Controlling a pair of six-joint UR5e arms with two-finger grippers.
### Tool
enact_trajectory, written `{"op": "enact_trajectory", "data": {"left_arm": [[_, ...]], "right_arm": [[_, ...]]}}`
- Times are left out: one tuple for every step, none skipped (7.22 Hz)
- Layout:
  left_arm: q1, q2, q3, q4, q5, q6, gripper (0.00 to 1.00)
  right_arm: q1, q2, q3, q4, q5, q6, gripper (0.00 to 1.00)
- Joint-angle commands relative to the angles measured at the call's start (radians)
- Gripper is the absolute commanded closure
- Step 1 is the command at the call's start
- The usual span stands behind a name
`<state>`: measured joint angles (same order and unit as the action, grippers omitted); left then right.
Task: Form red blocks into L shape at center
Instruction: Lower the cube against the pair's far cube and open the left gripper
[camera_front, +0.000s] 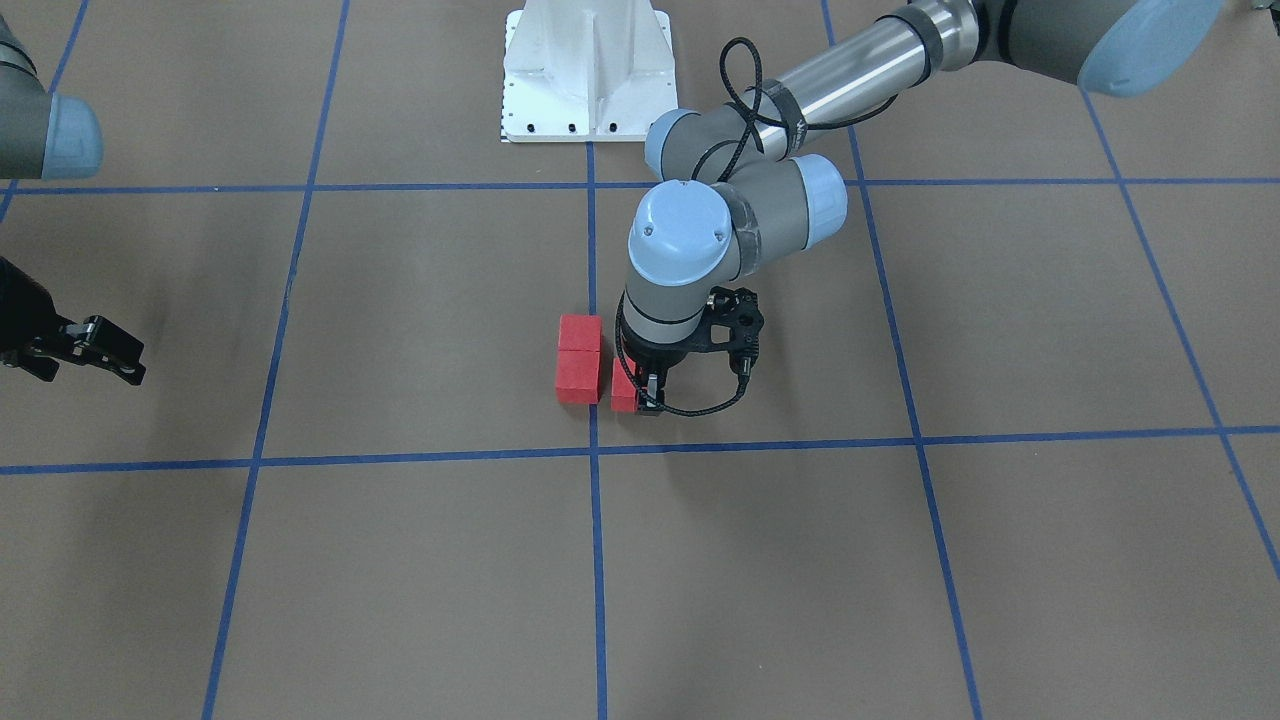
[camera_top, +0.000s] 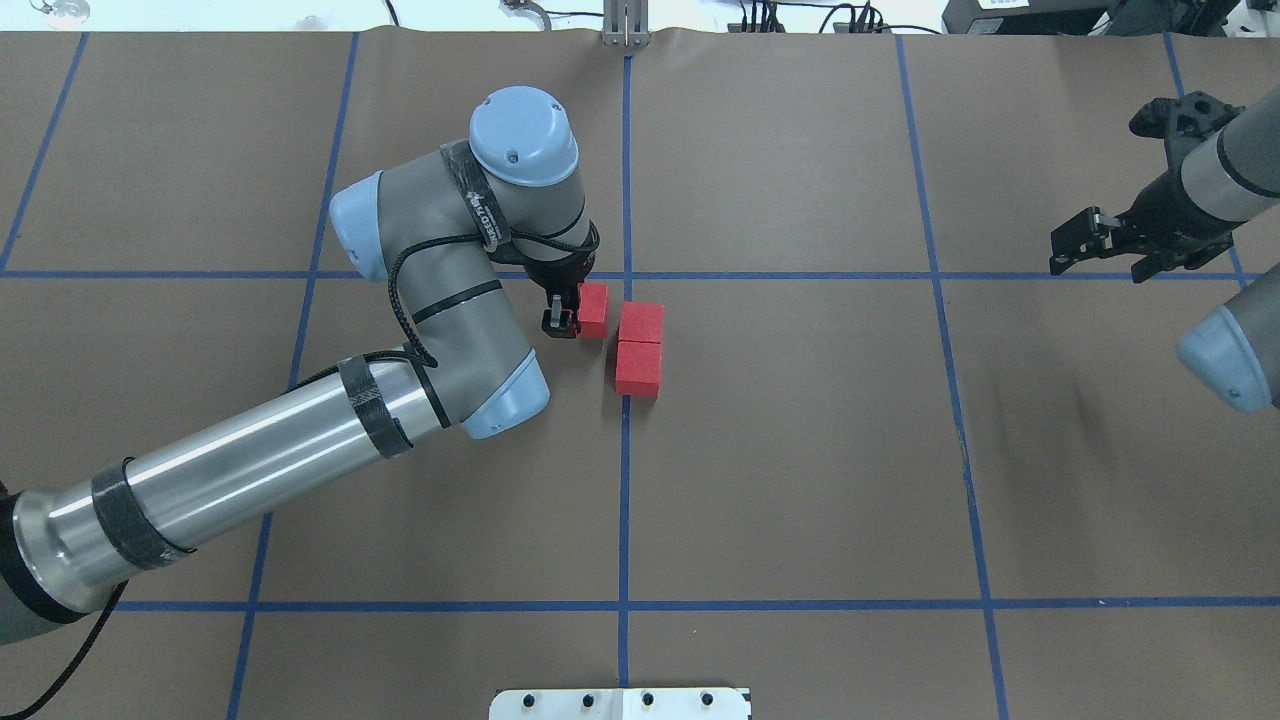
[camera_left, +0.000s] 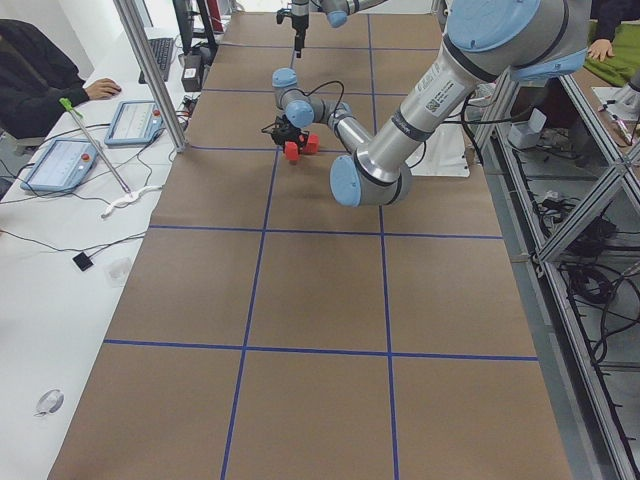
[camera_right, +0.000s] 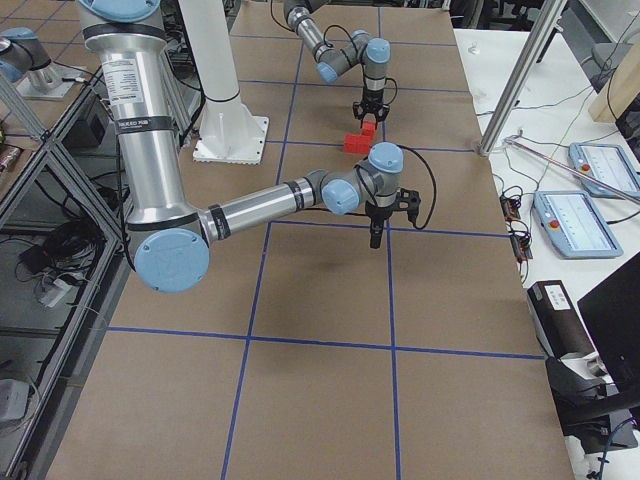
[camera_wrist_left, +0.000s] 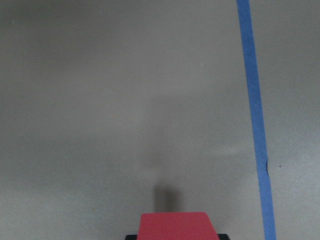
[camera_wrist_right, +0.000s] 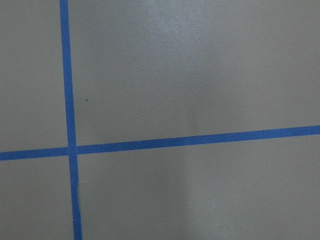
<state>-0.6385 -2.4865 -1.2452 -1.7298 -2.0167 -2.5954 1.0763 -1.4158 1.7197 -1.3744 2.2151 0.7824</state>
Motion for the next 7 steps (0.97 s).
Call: {"op": "enact_trajectory", "data": {"left_arm": [[0.0, -0.005, 0.006, -0.002, 0.0, -0.021, 1.0], [0.0, -0.005, 0.009, -0.002, 0.0, -0.025, 1.0], [0.002, -0.005, 0.01, -0.008, 0.0, -0.035, 1.0], [0.002, -0.005, 0.01, -0.008, 0.0, -0.04, 1.0], [0.003, -0.008, 0.01, -0.008, 0.0, -0.04, 1.0], [0.006, -0.006, 0.012, -0.007, -0.002, -0.037, 1.0], [0.013, -0.006, 0.013, -0.007, -0.002, -0.037, 1.0]], "right_arm": [[0.001, 0.0, 0.0, 0.0, 0.0, 0.0, 0.0], [-0.001, 0.0, 0.0, 0.0, 0.0, 0.0, 0.0], [-0.001, 0.0, 0.0, 0.0, 0.0, 0.0, 0.0], [-0.001, -0.002, 0.0, 0.0, 0.0, 0.0, 0.0], [-0.001, -0.002, -0.002, 0.0, 0.0, 0.0, 0.0], [-0.001, -0.002, -0.002, 0.0, 0.0, 0.0, 0.0], [0.001, 0.0, -0.003, 0.0, 0.0, 0.0, 0.0]]}}
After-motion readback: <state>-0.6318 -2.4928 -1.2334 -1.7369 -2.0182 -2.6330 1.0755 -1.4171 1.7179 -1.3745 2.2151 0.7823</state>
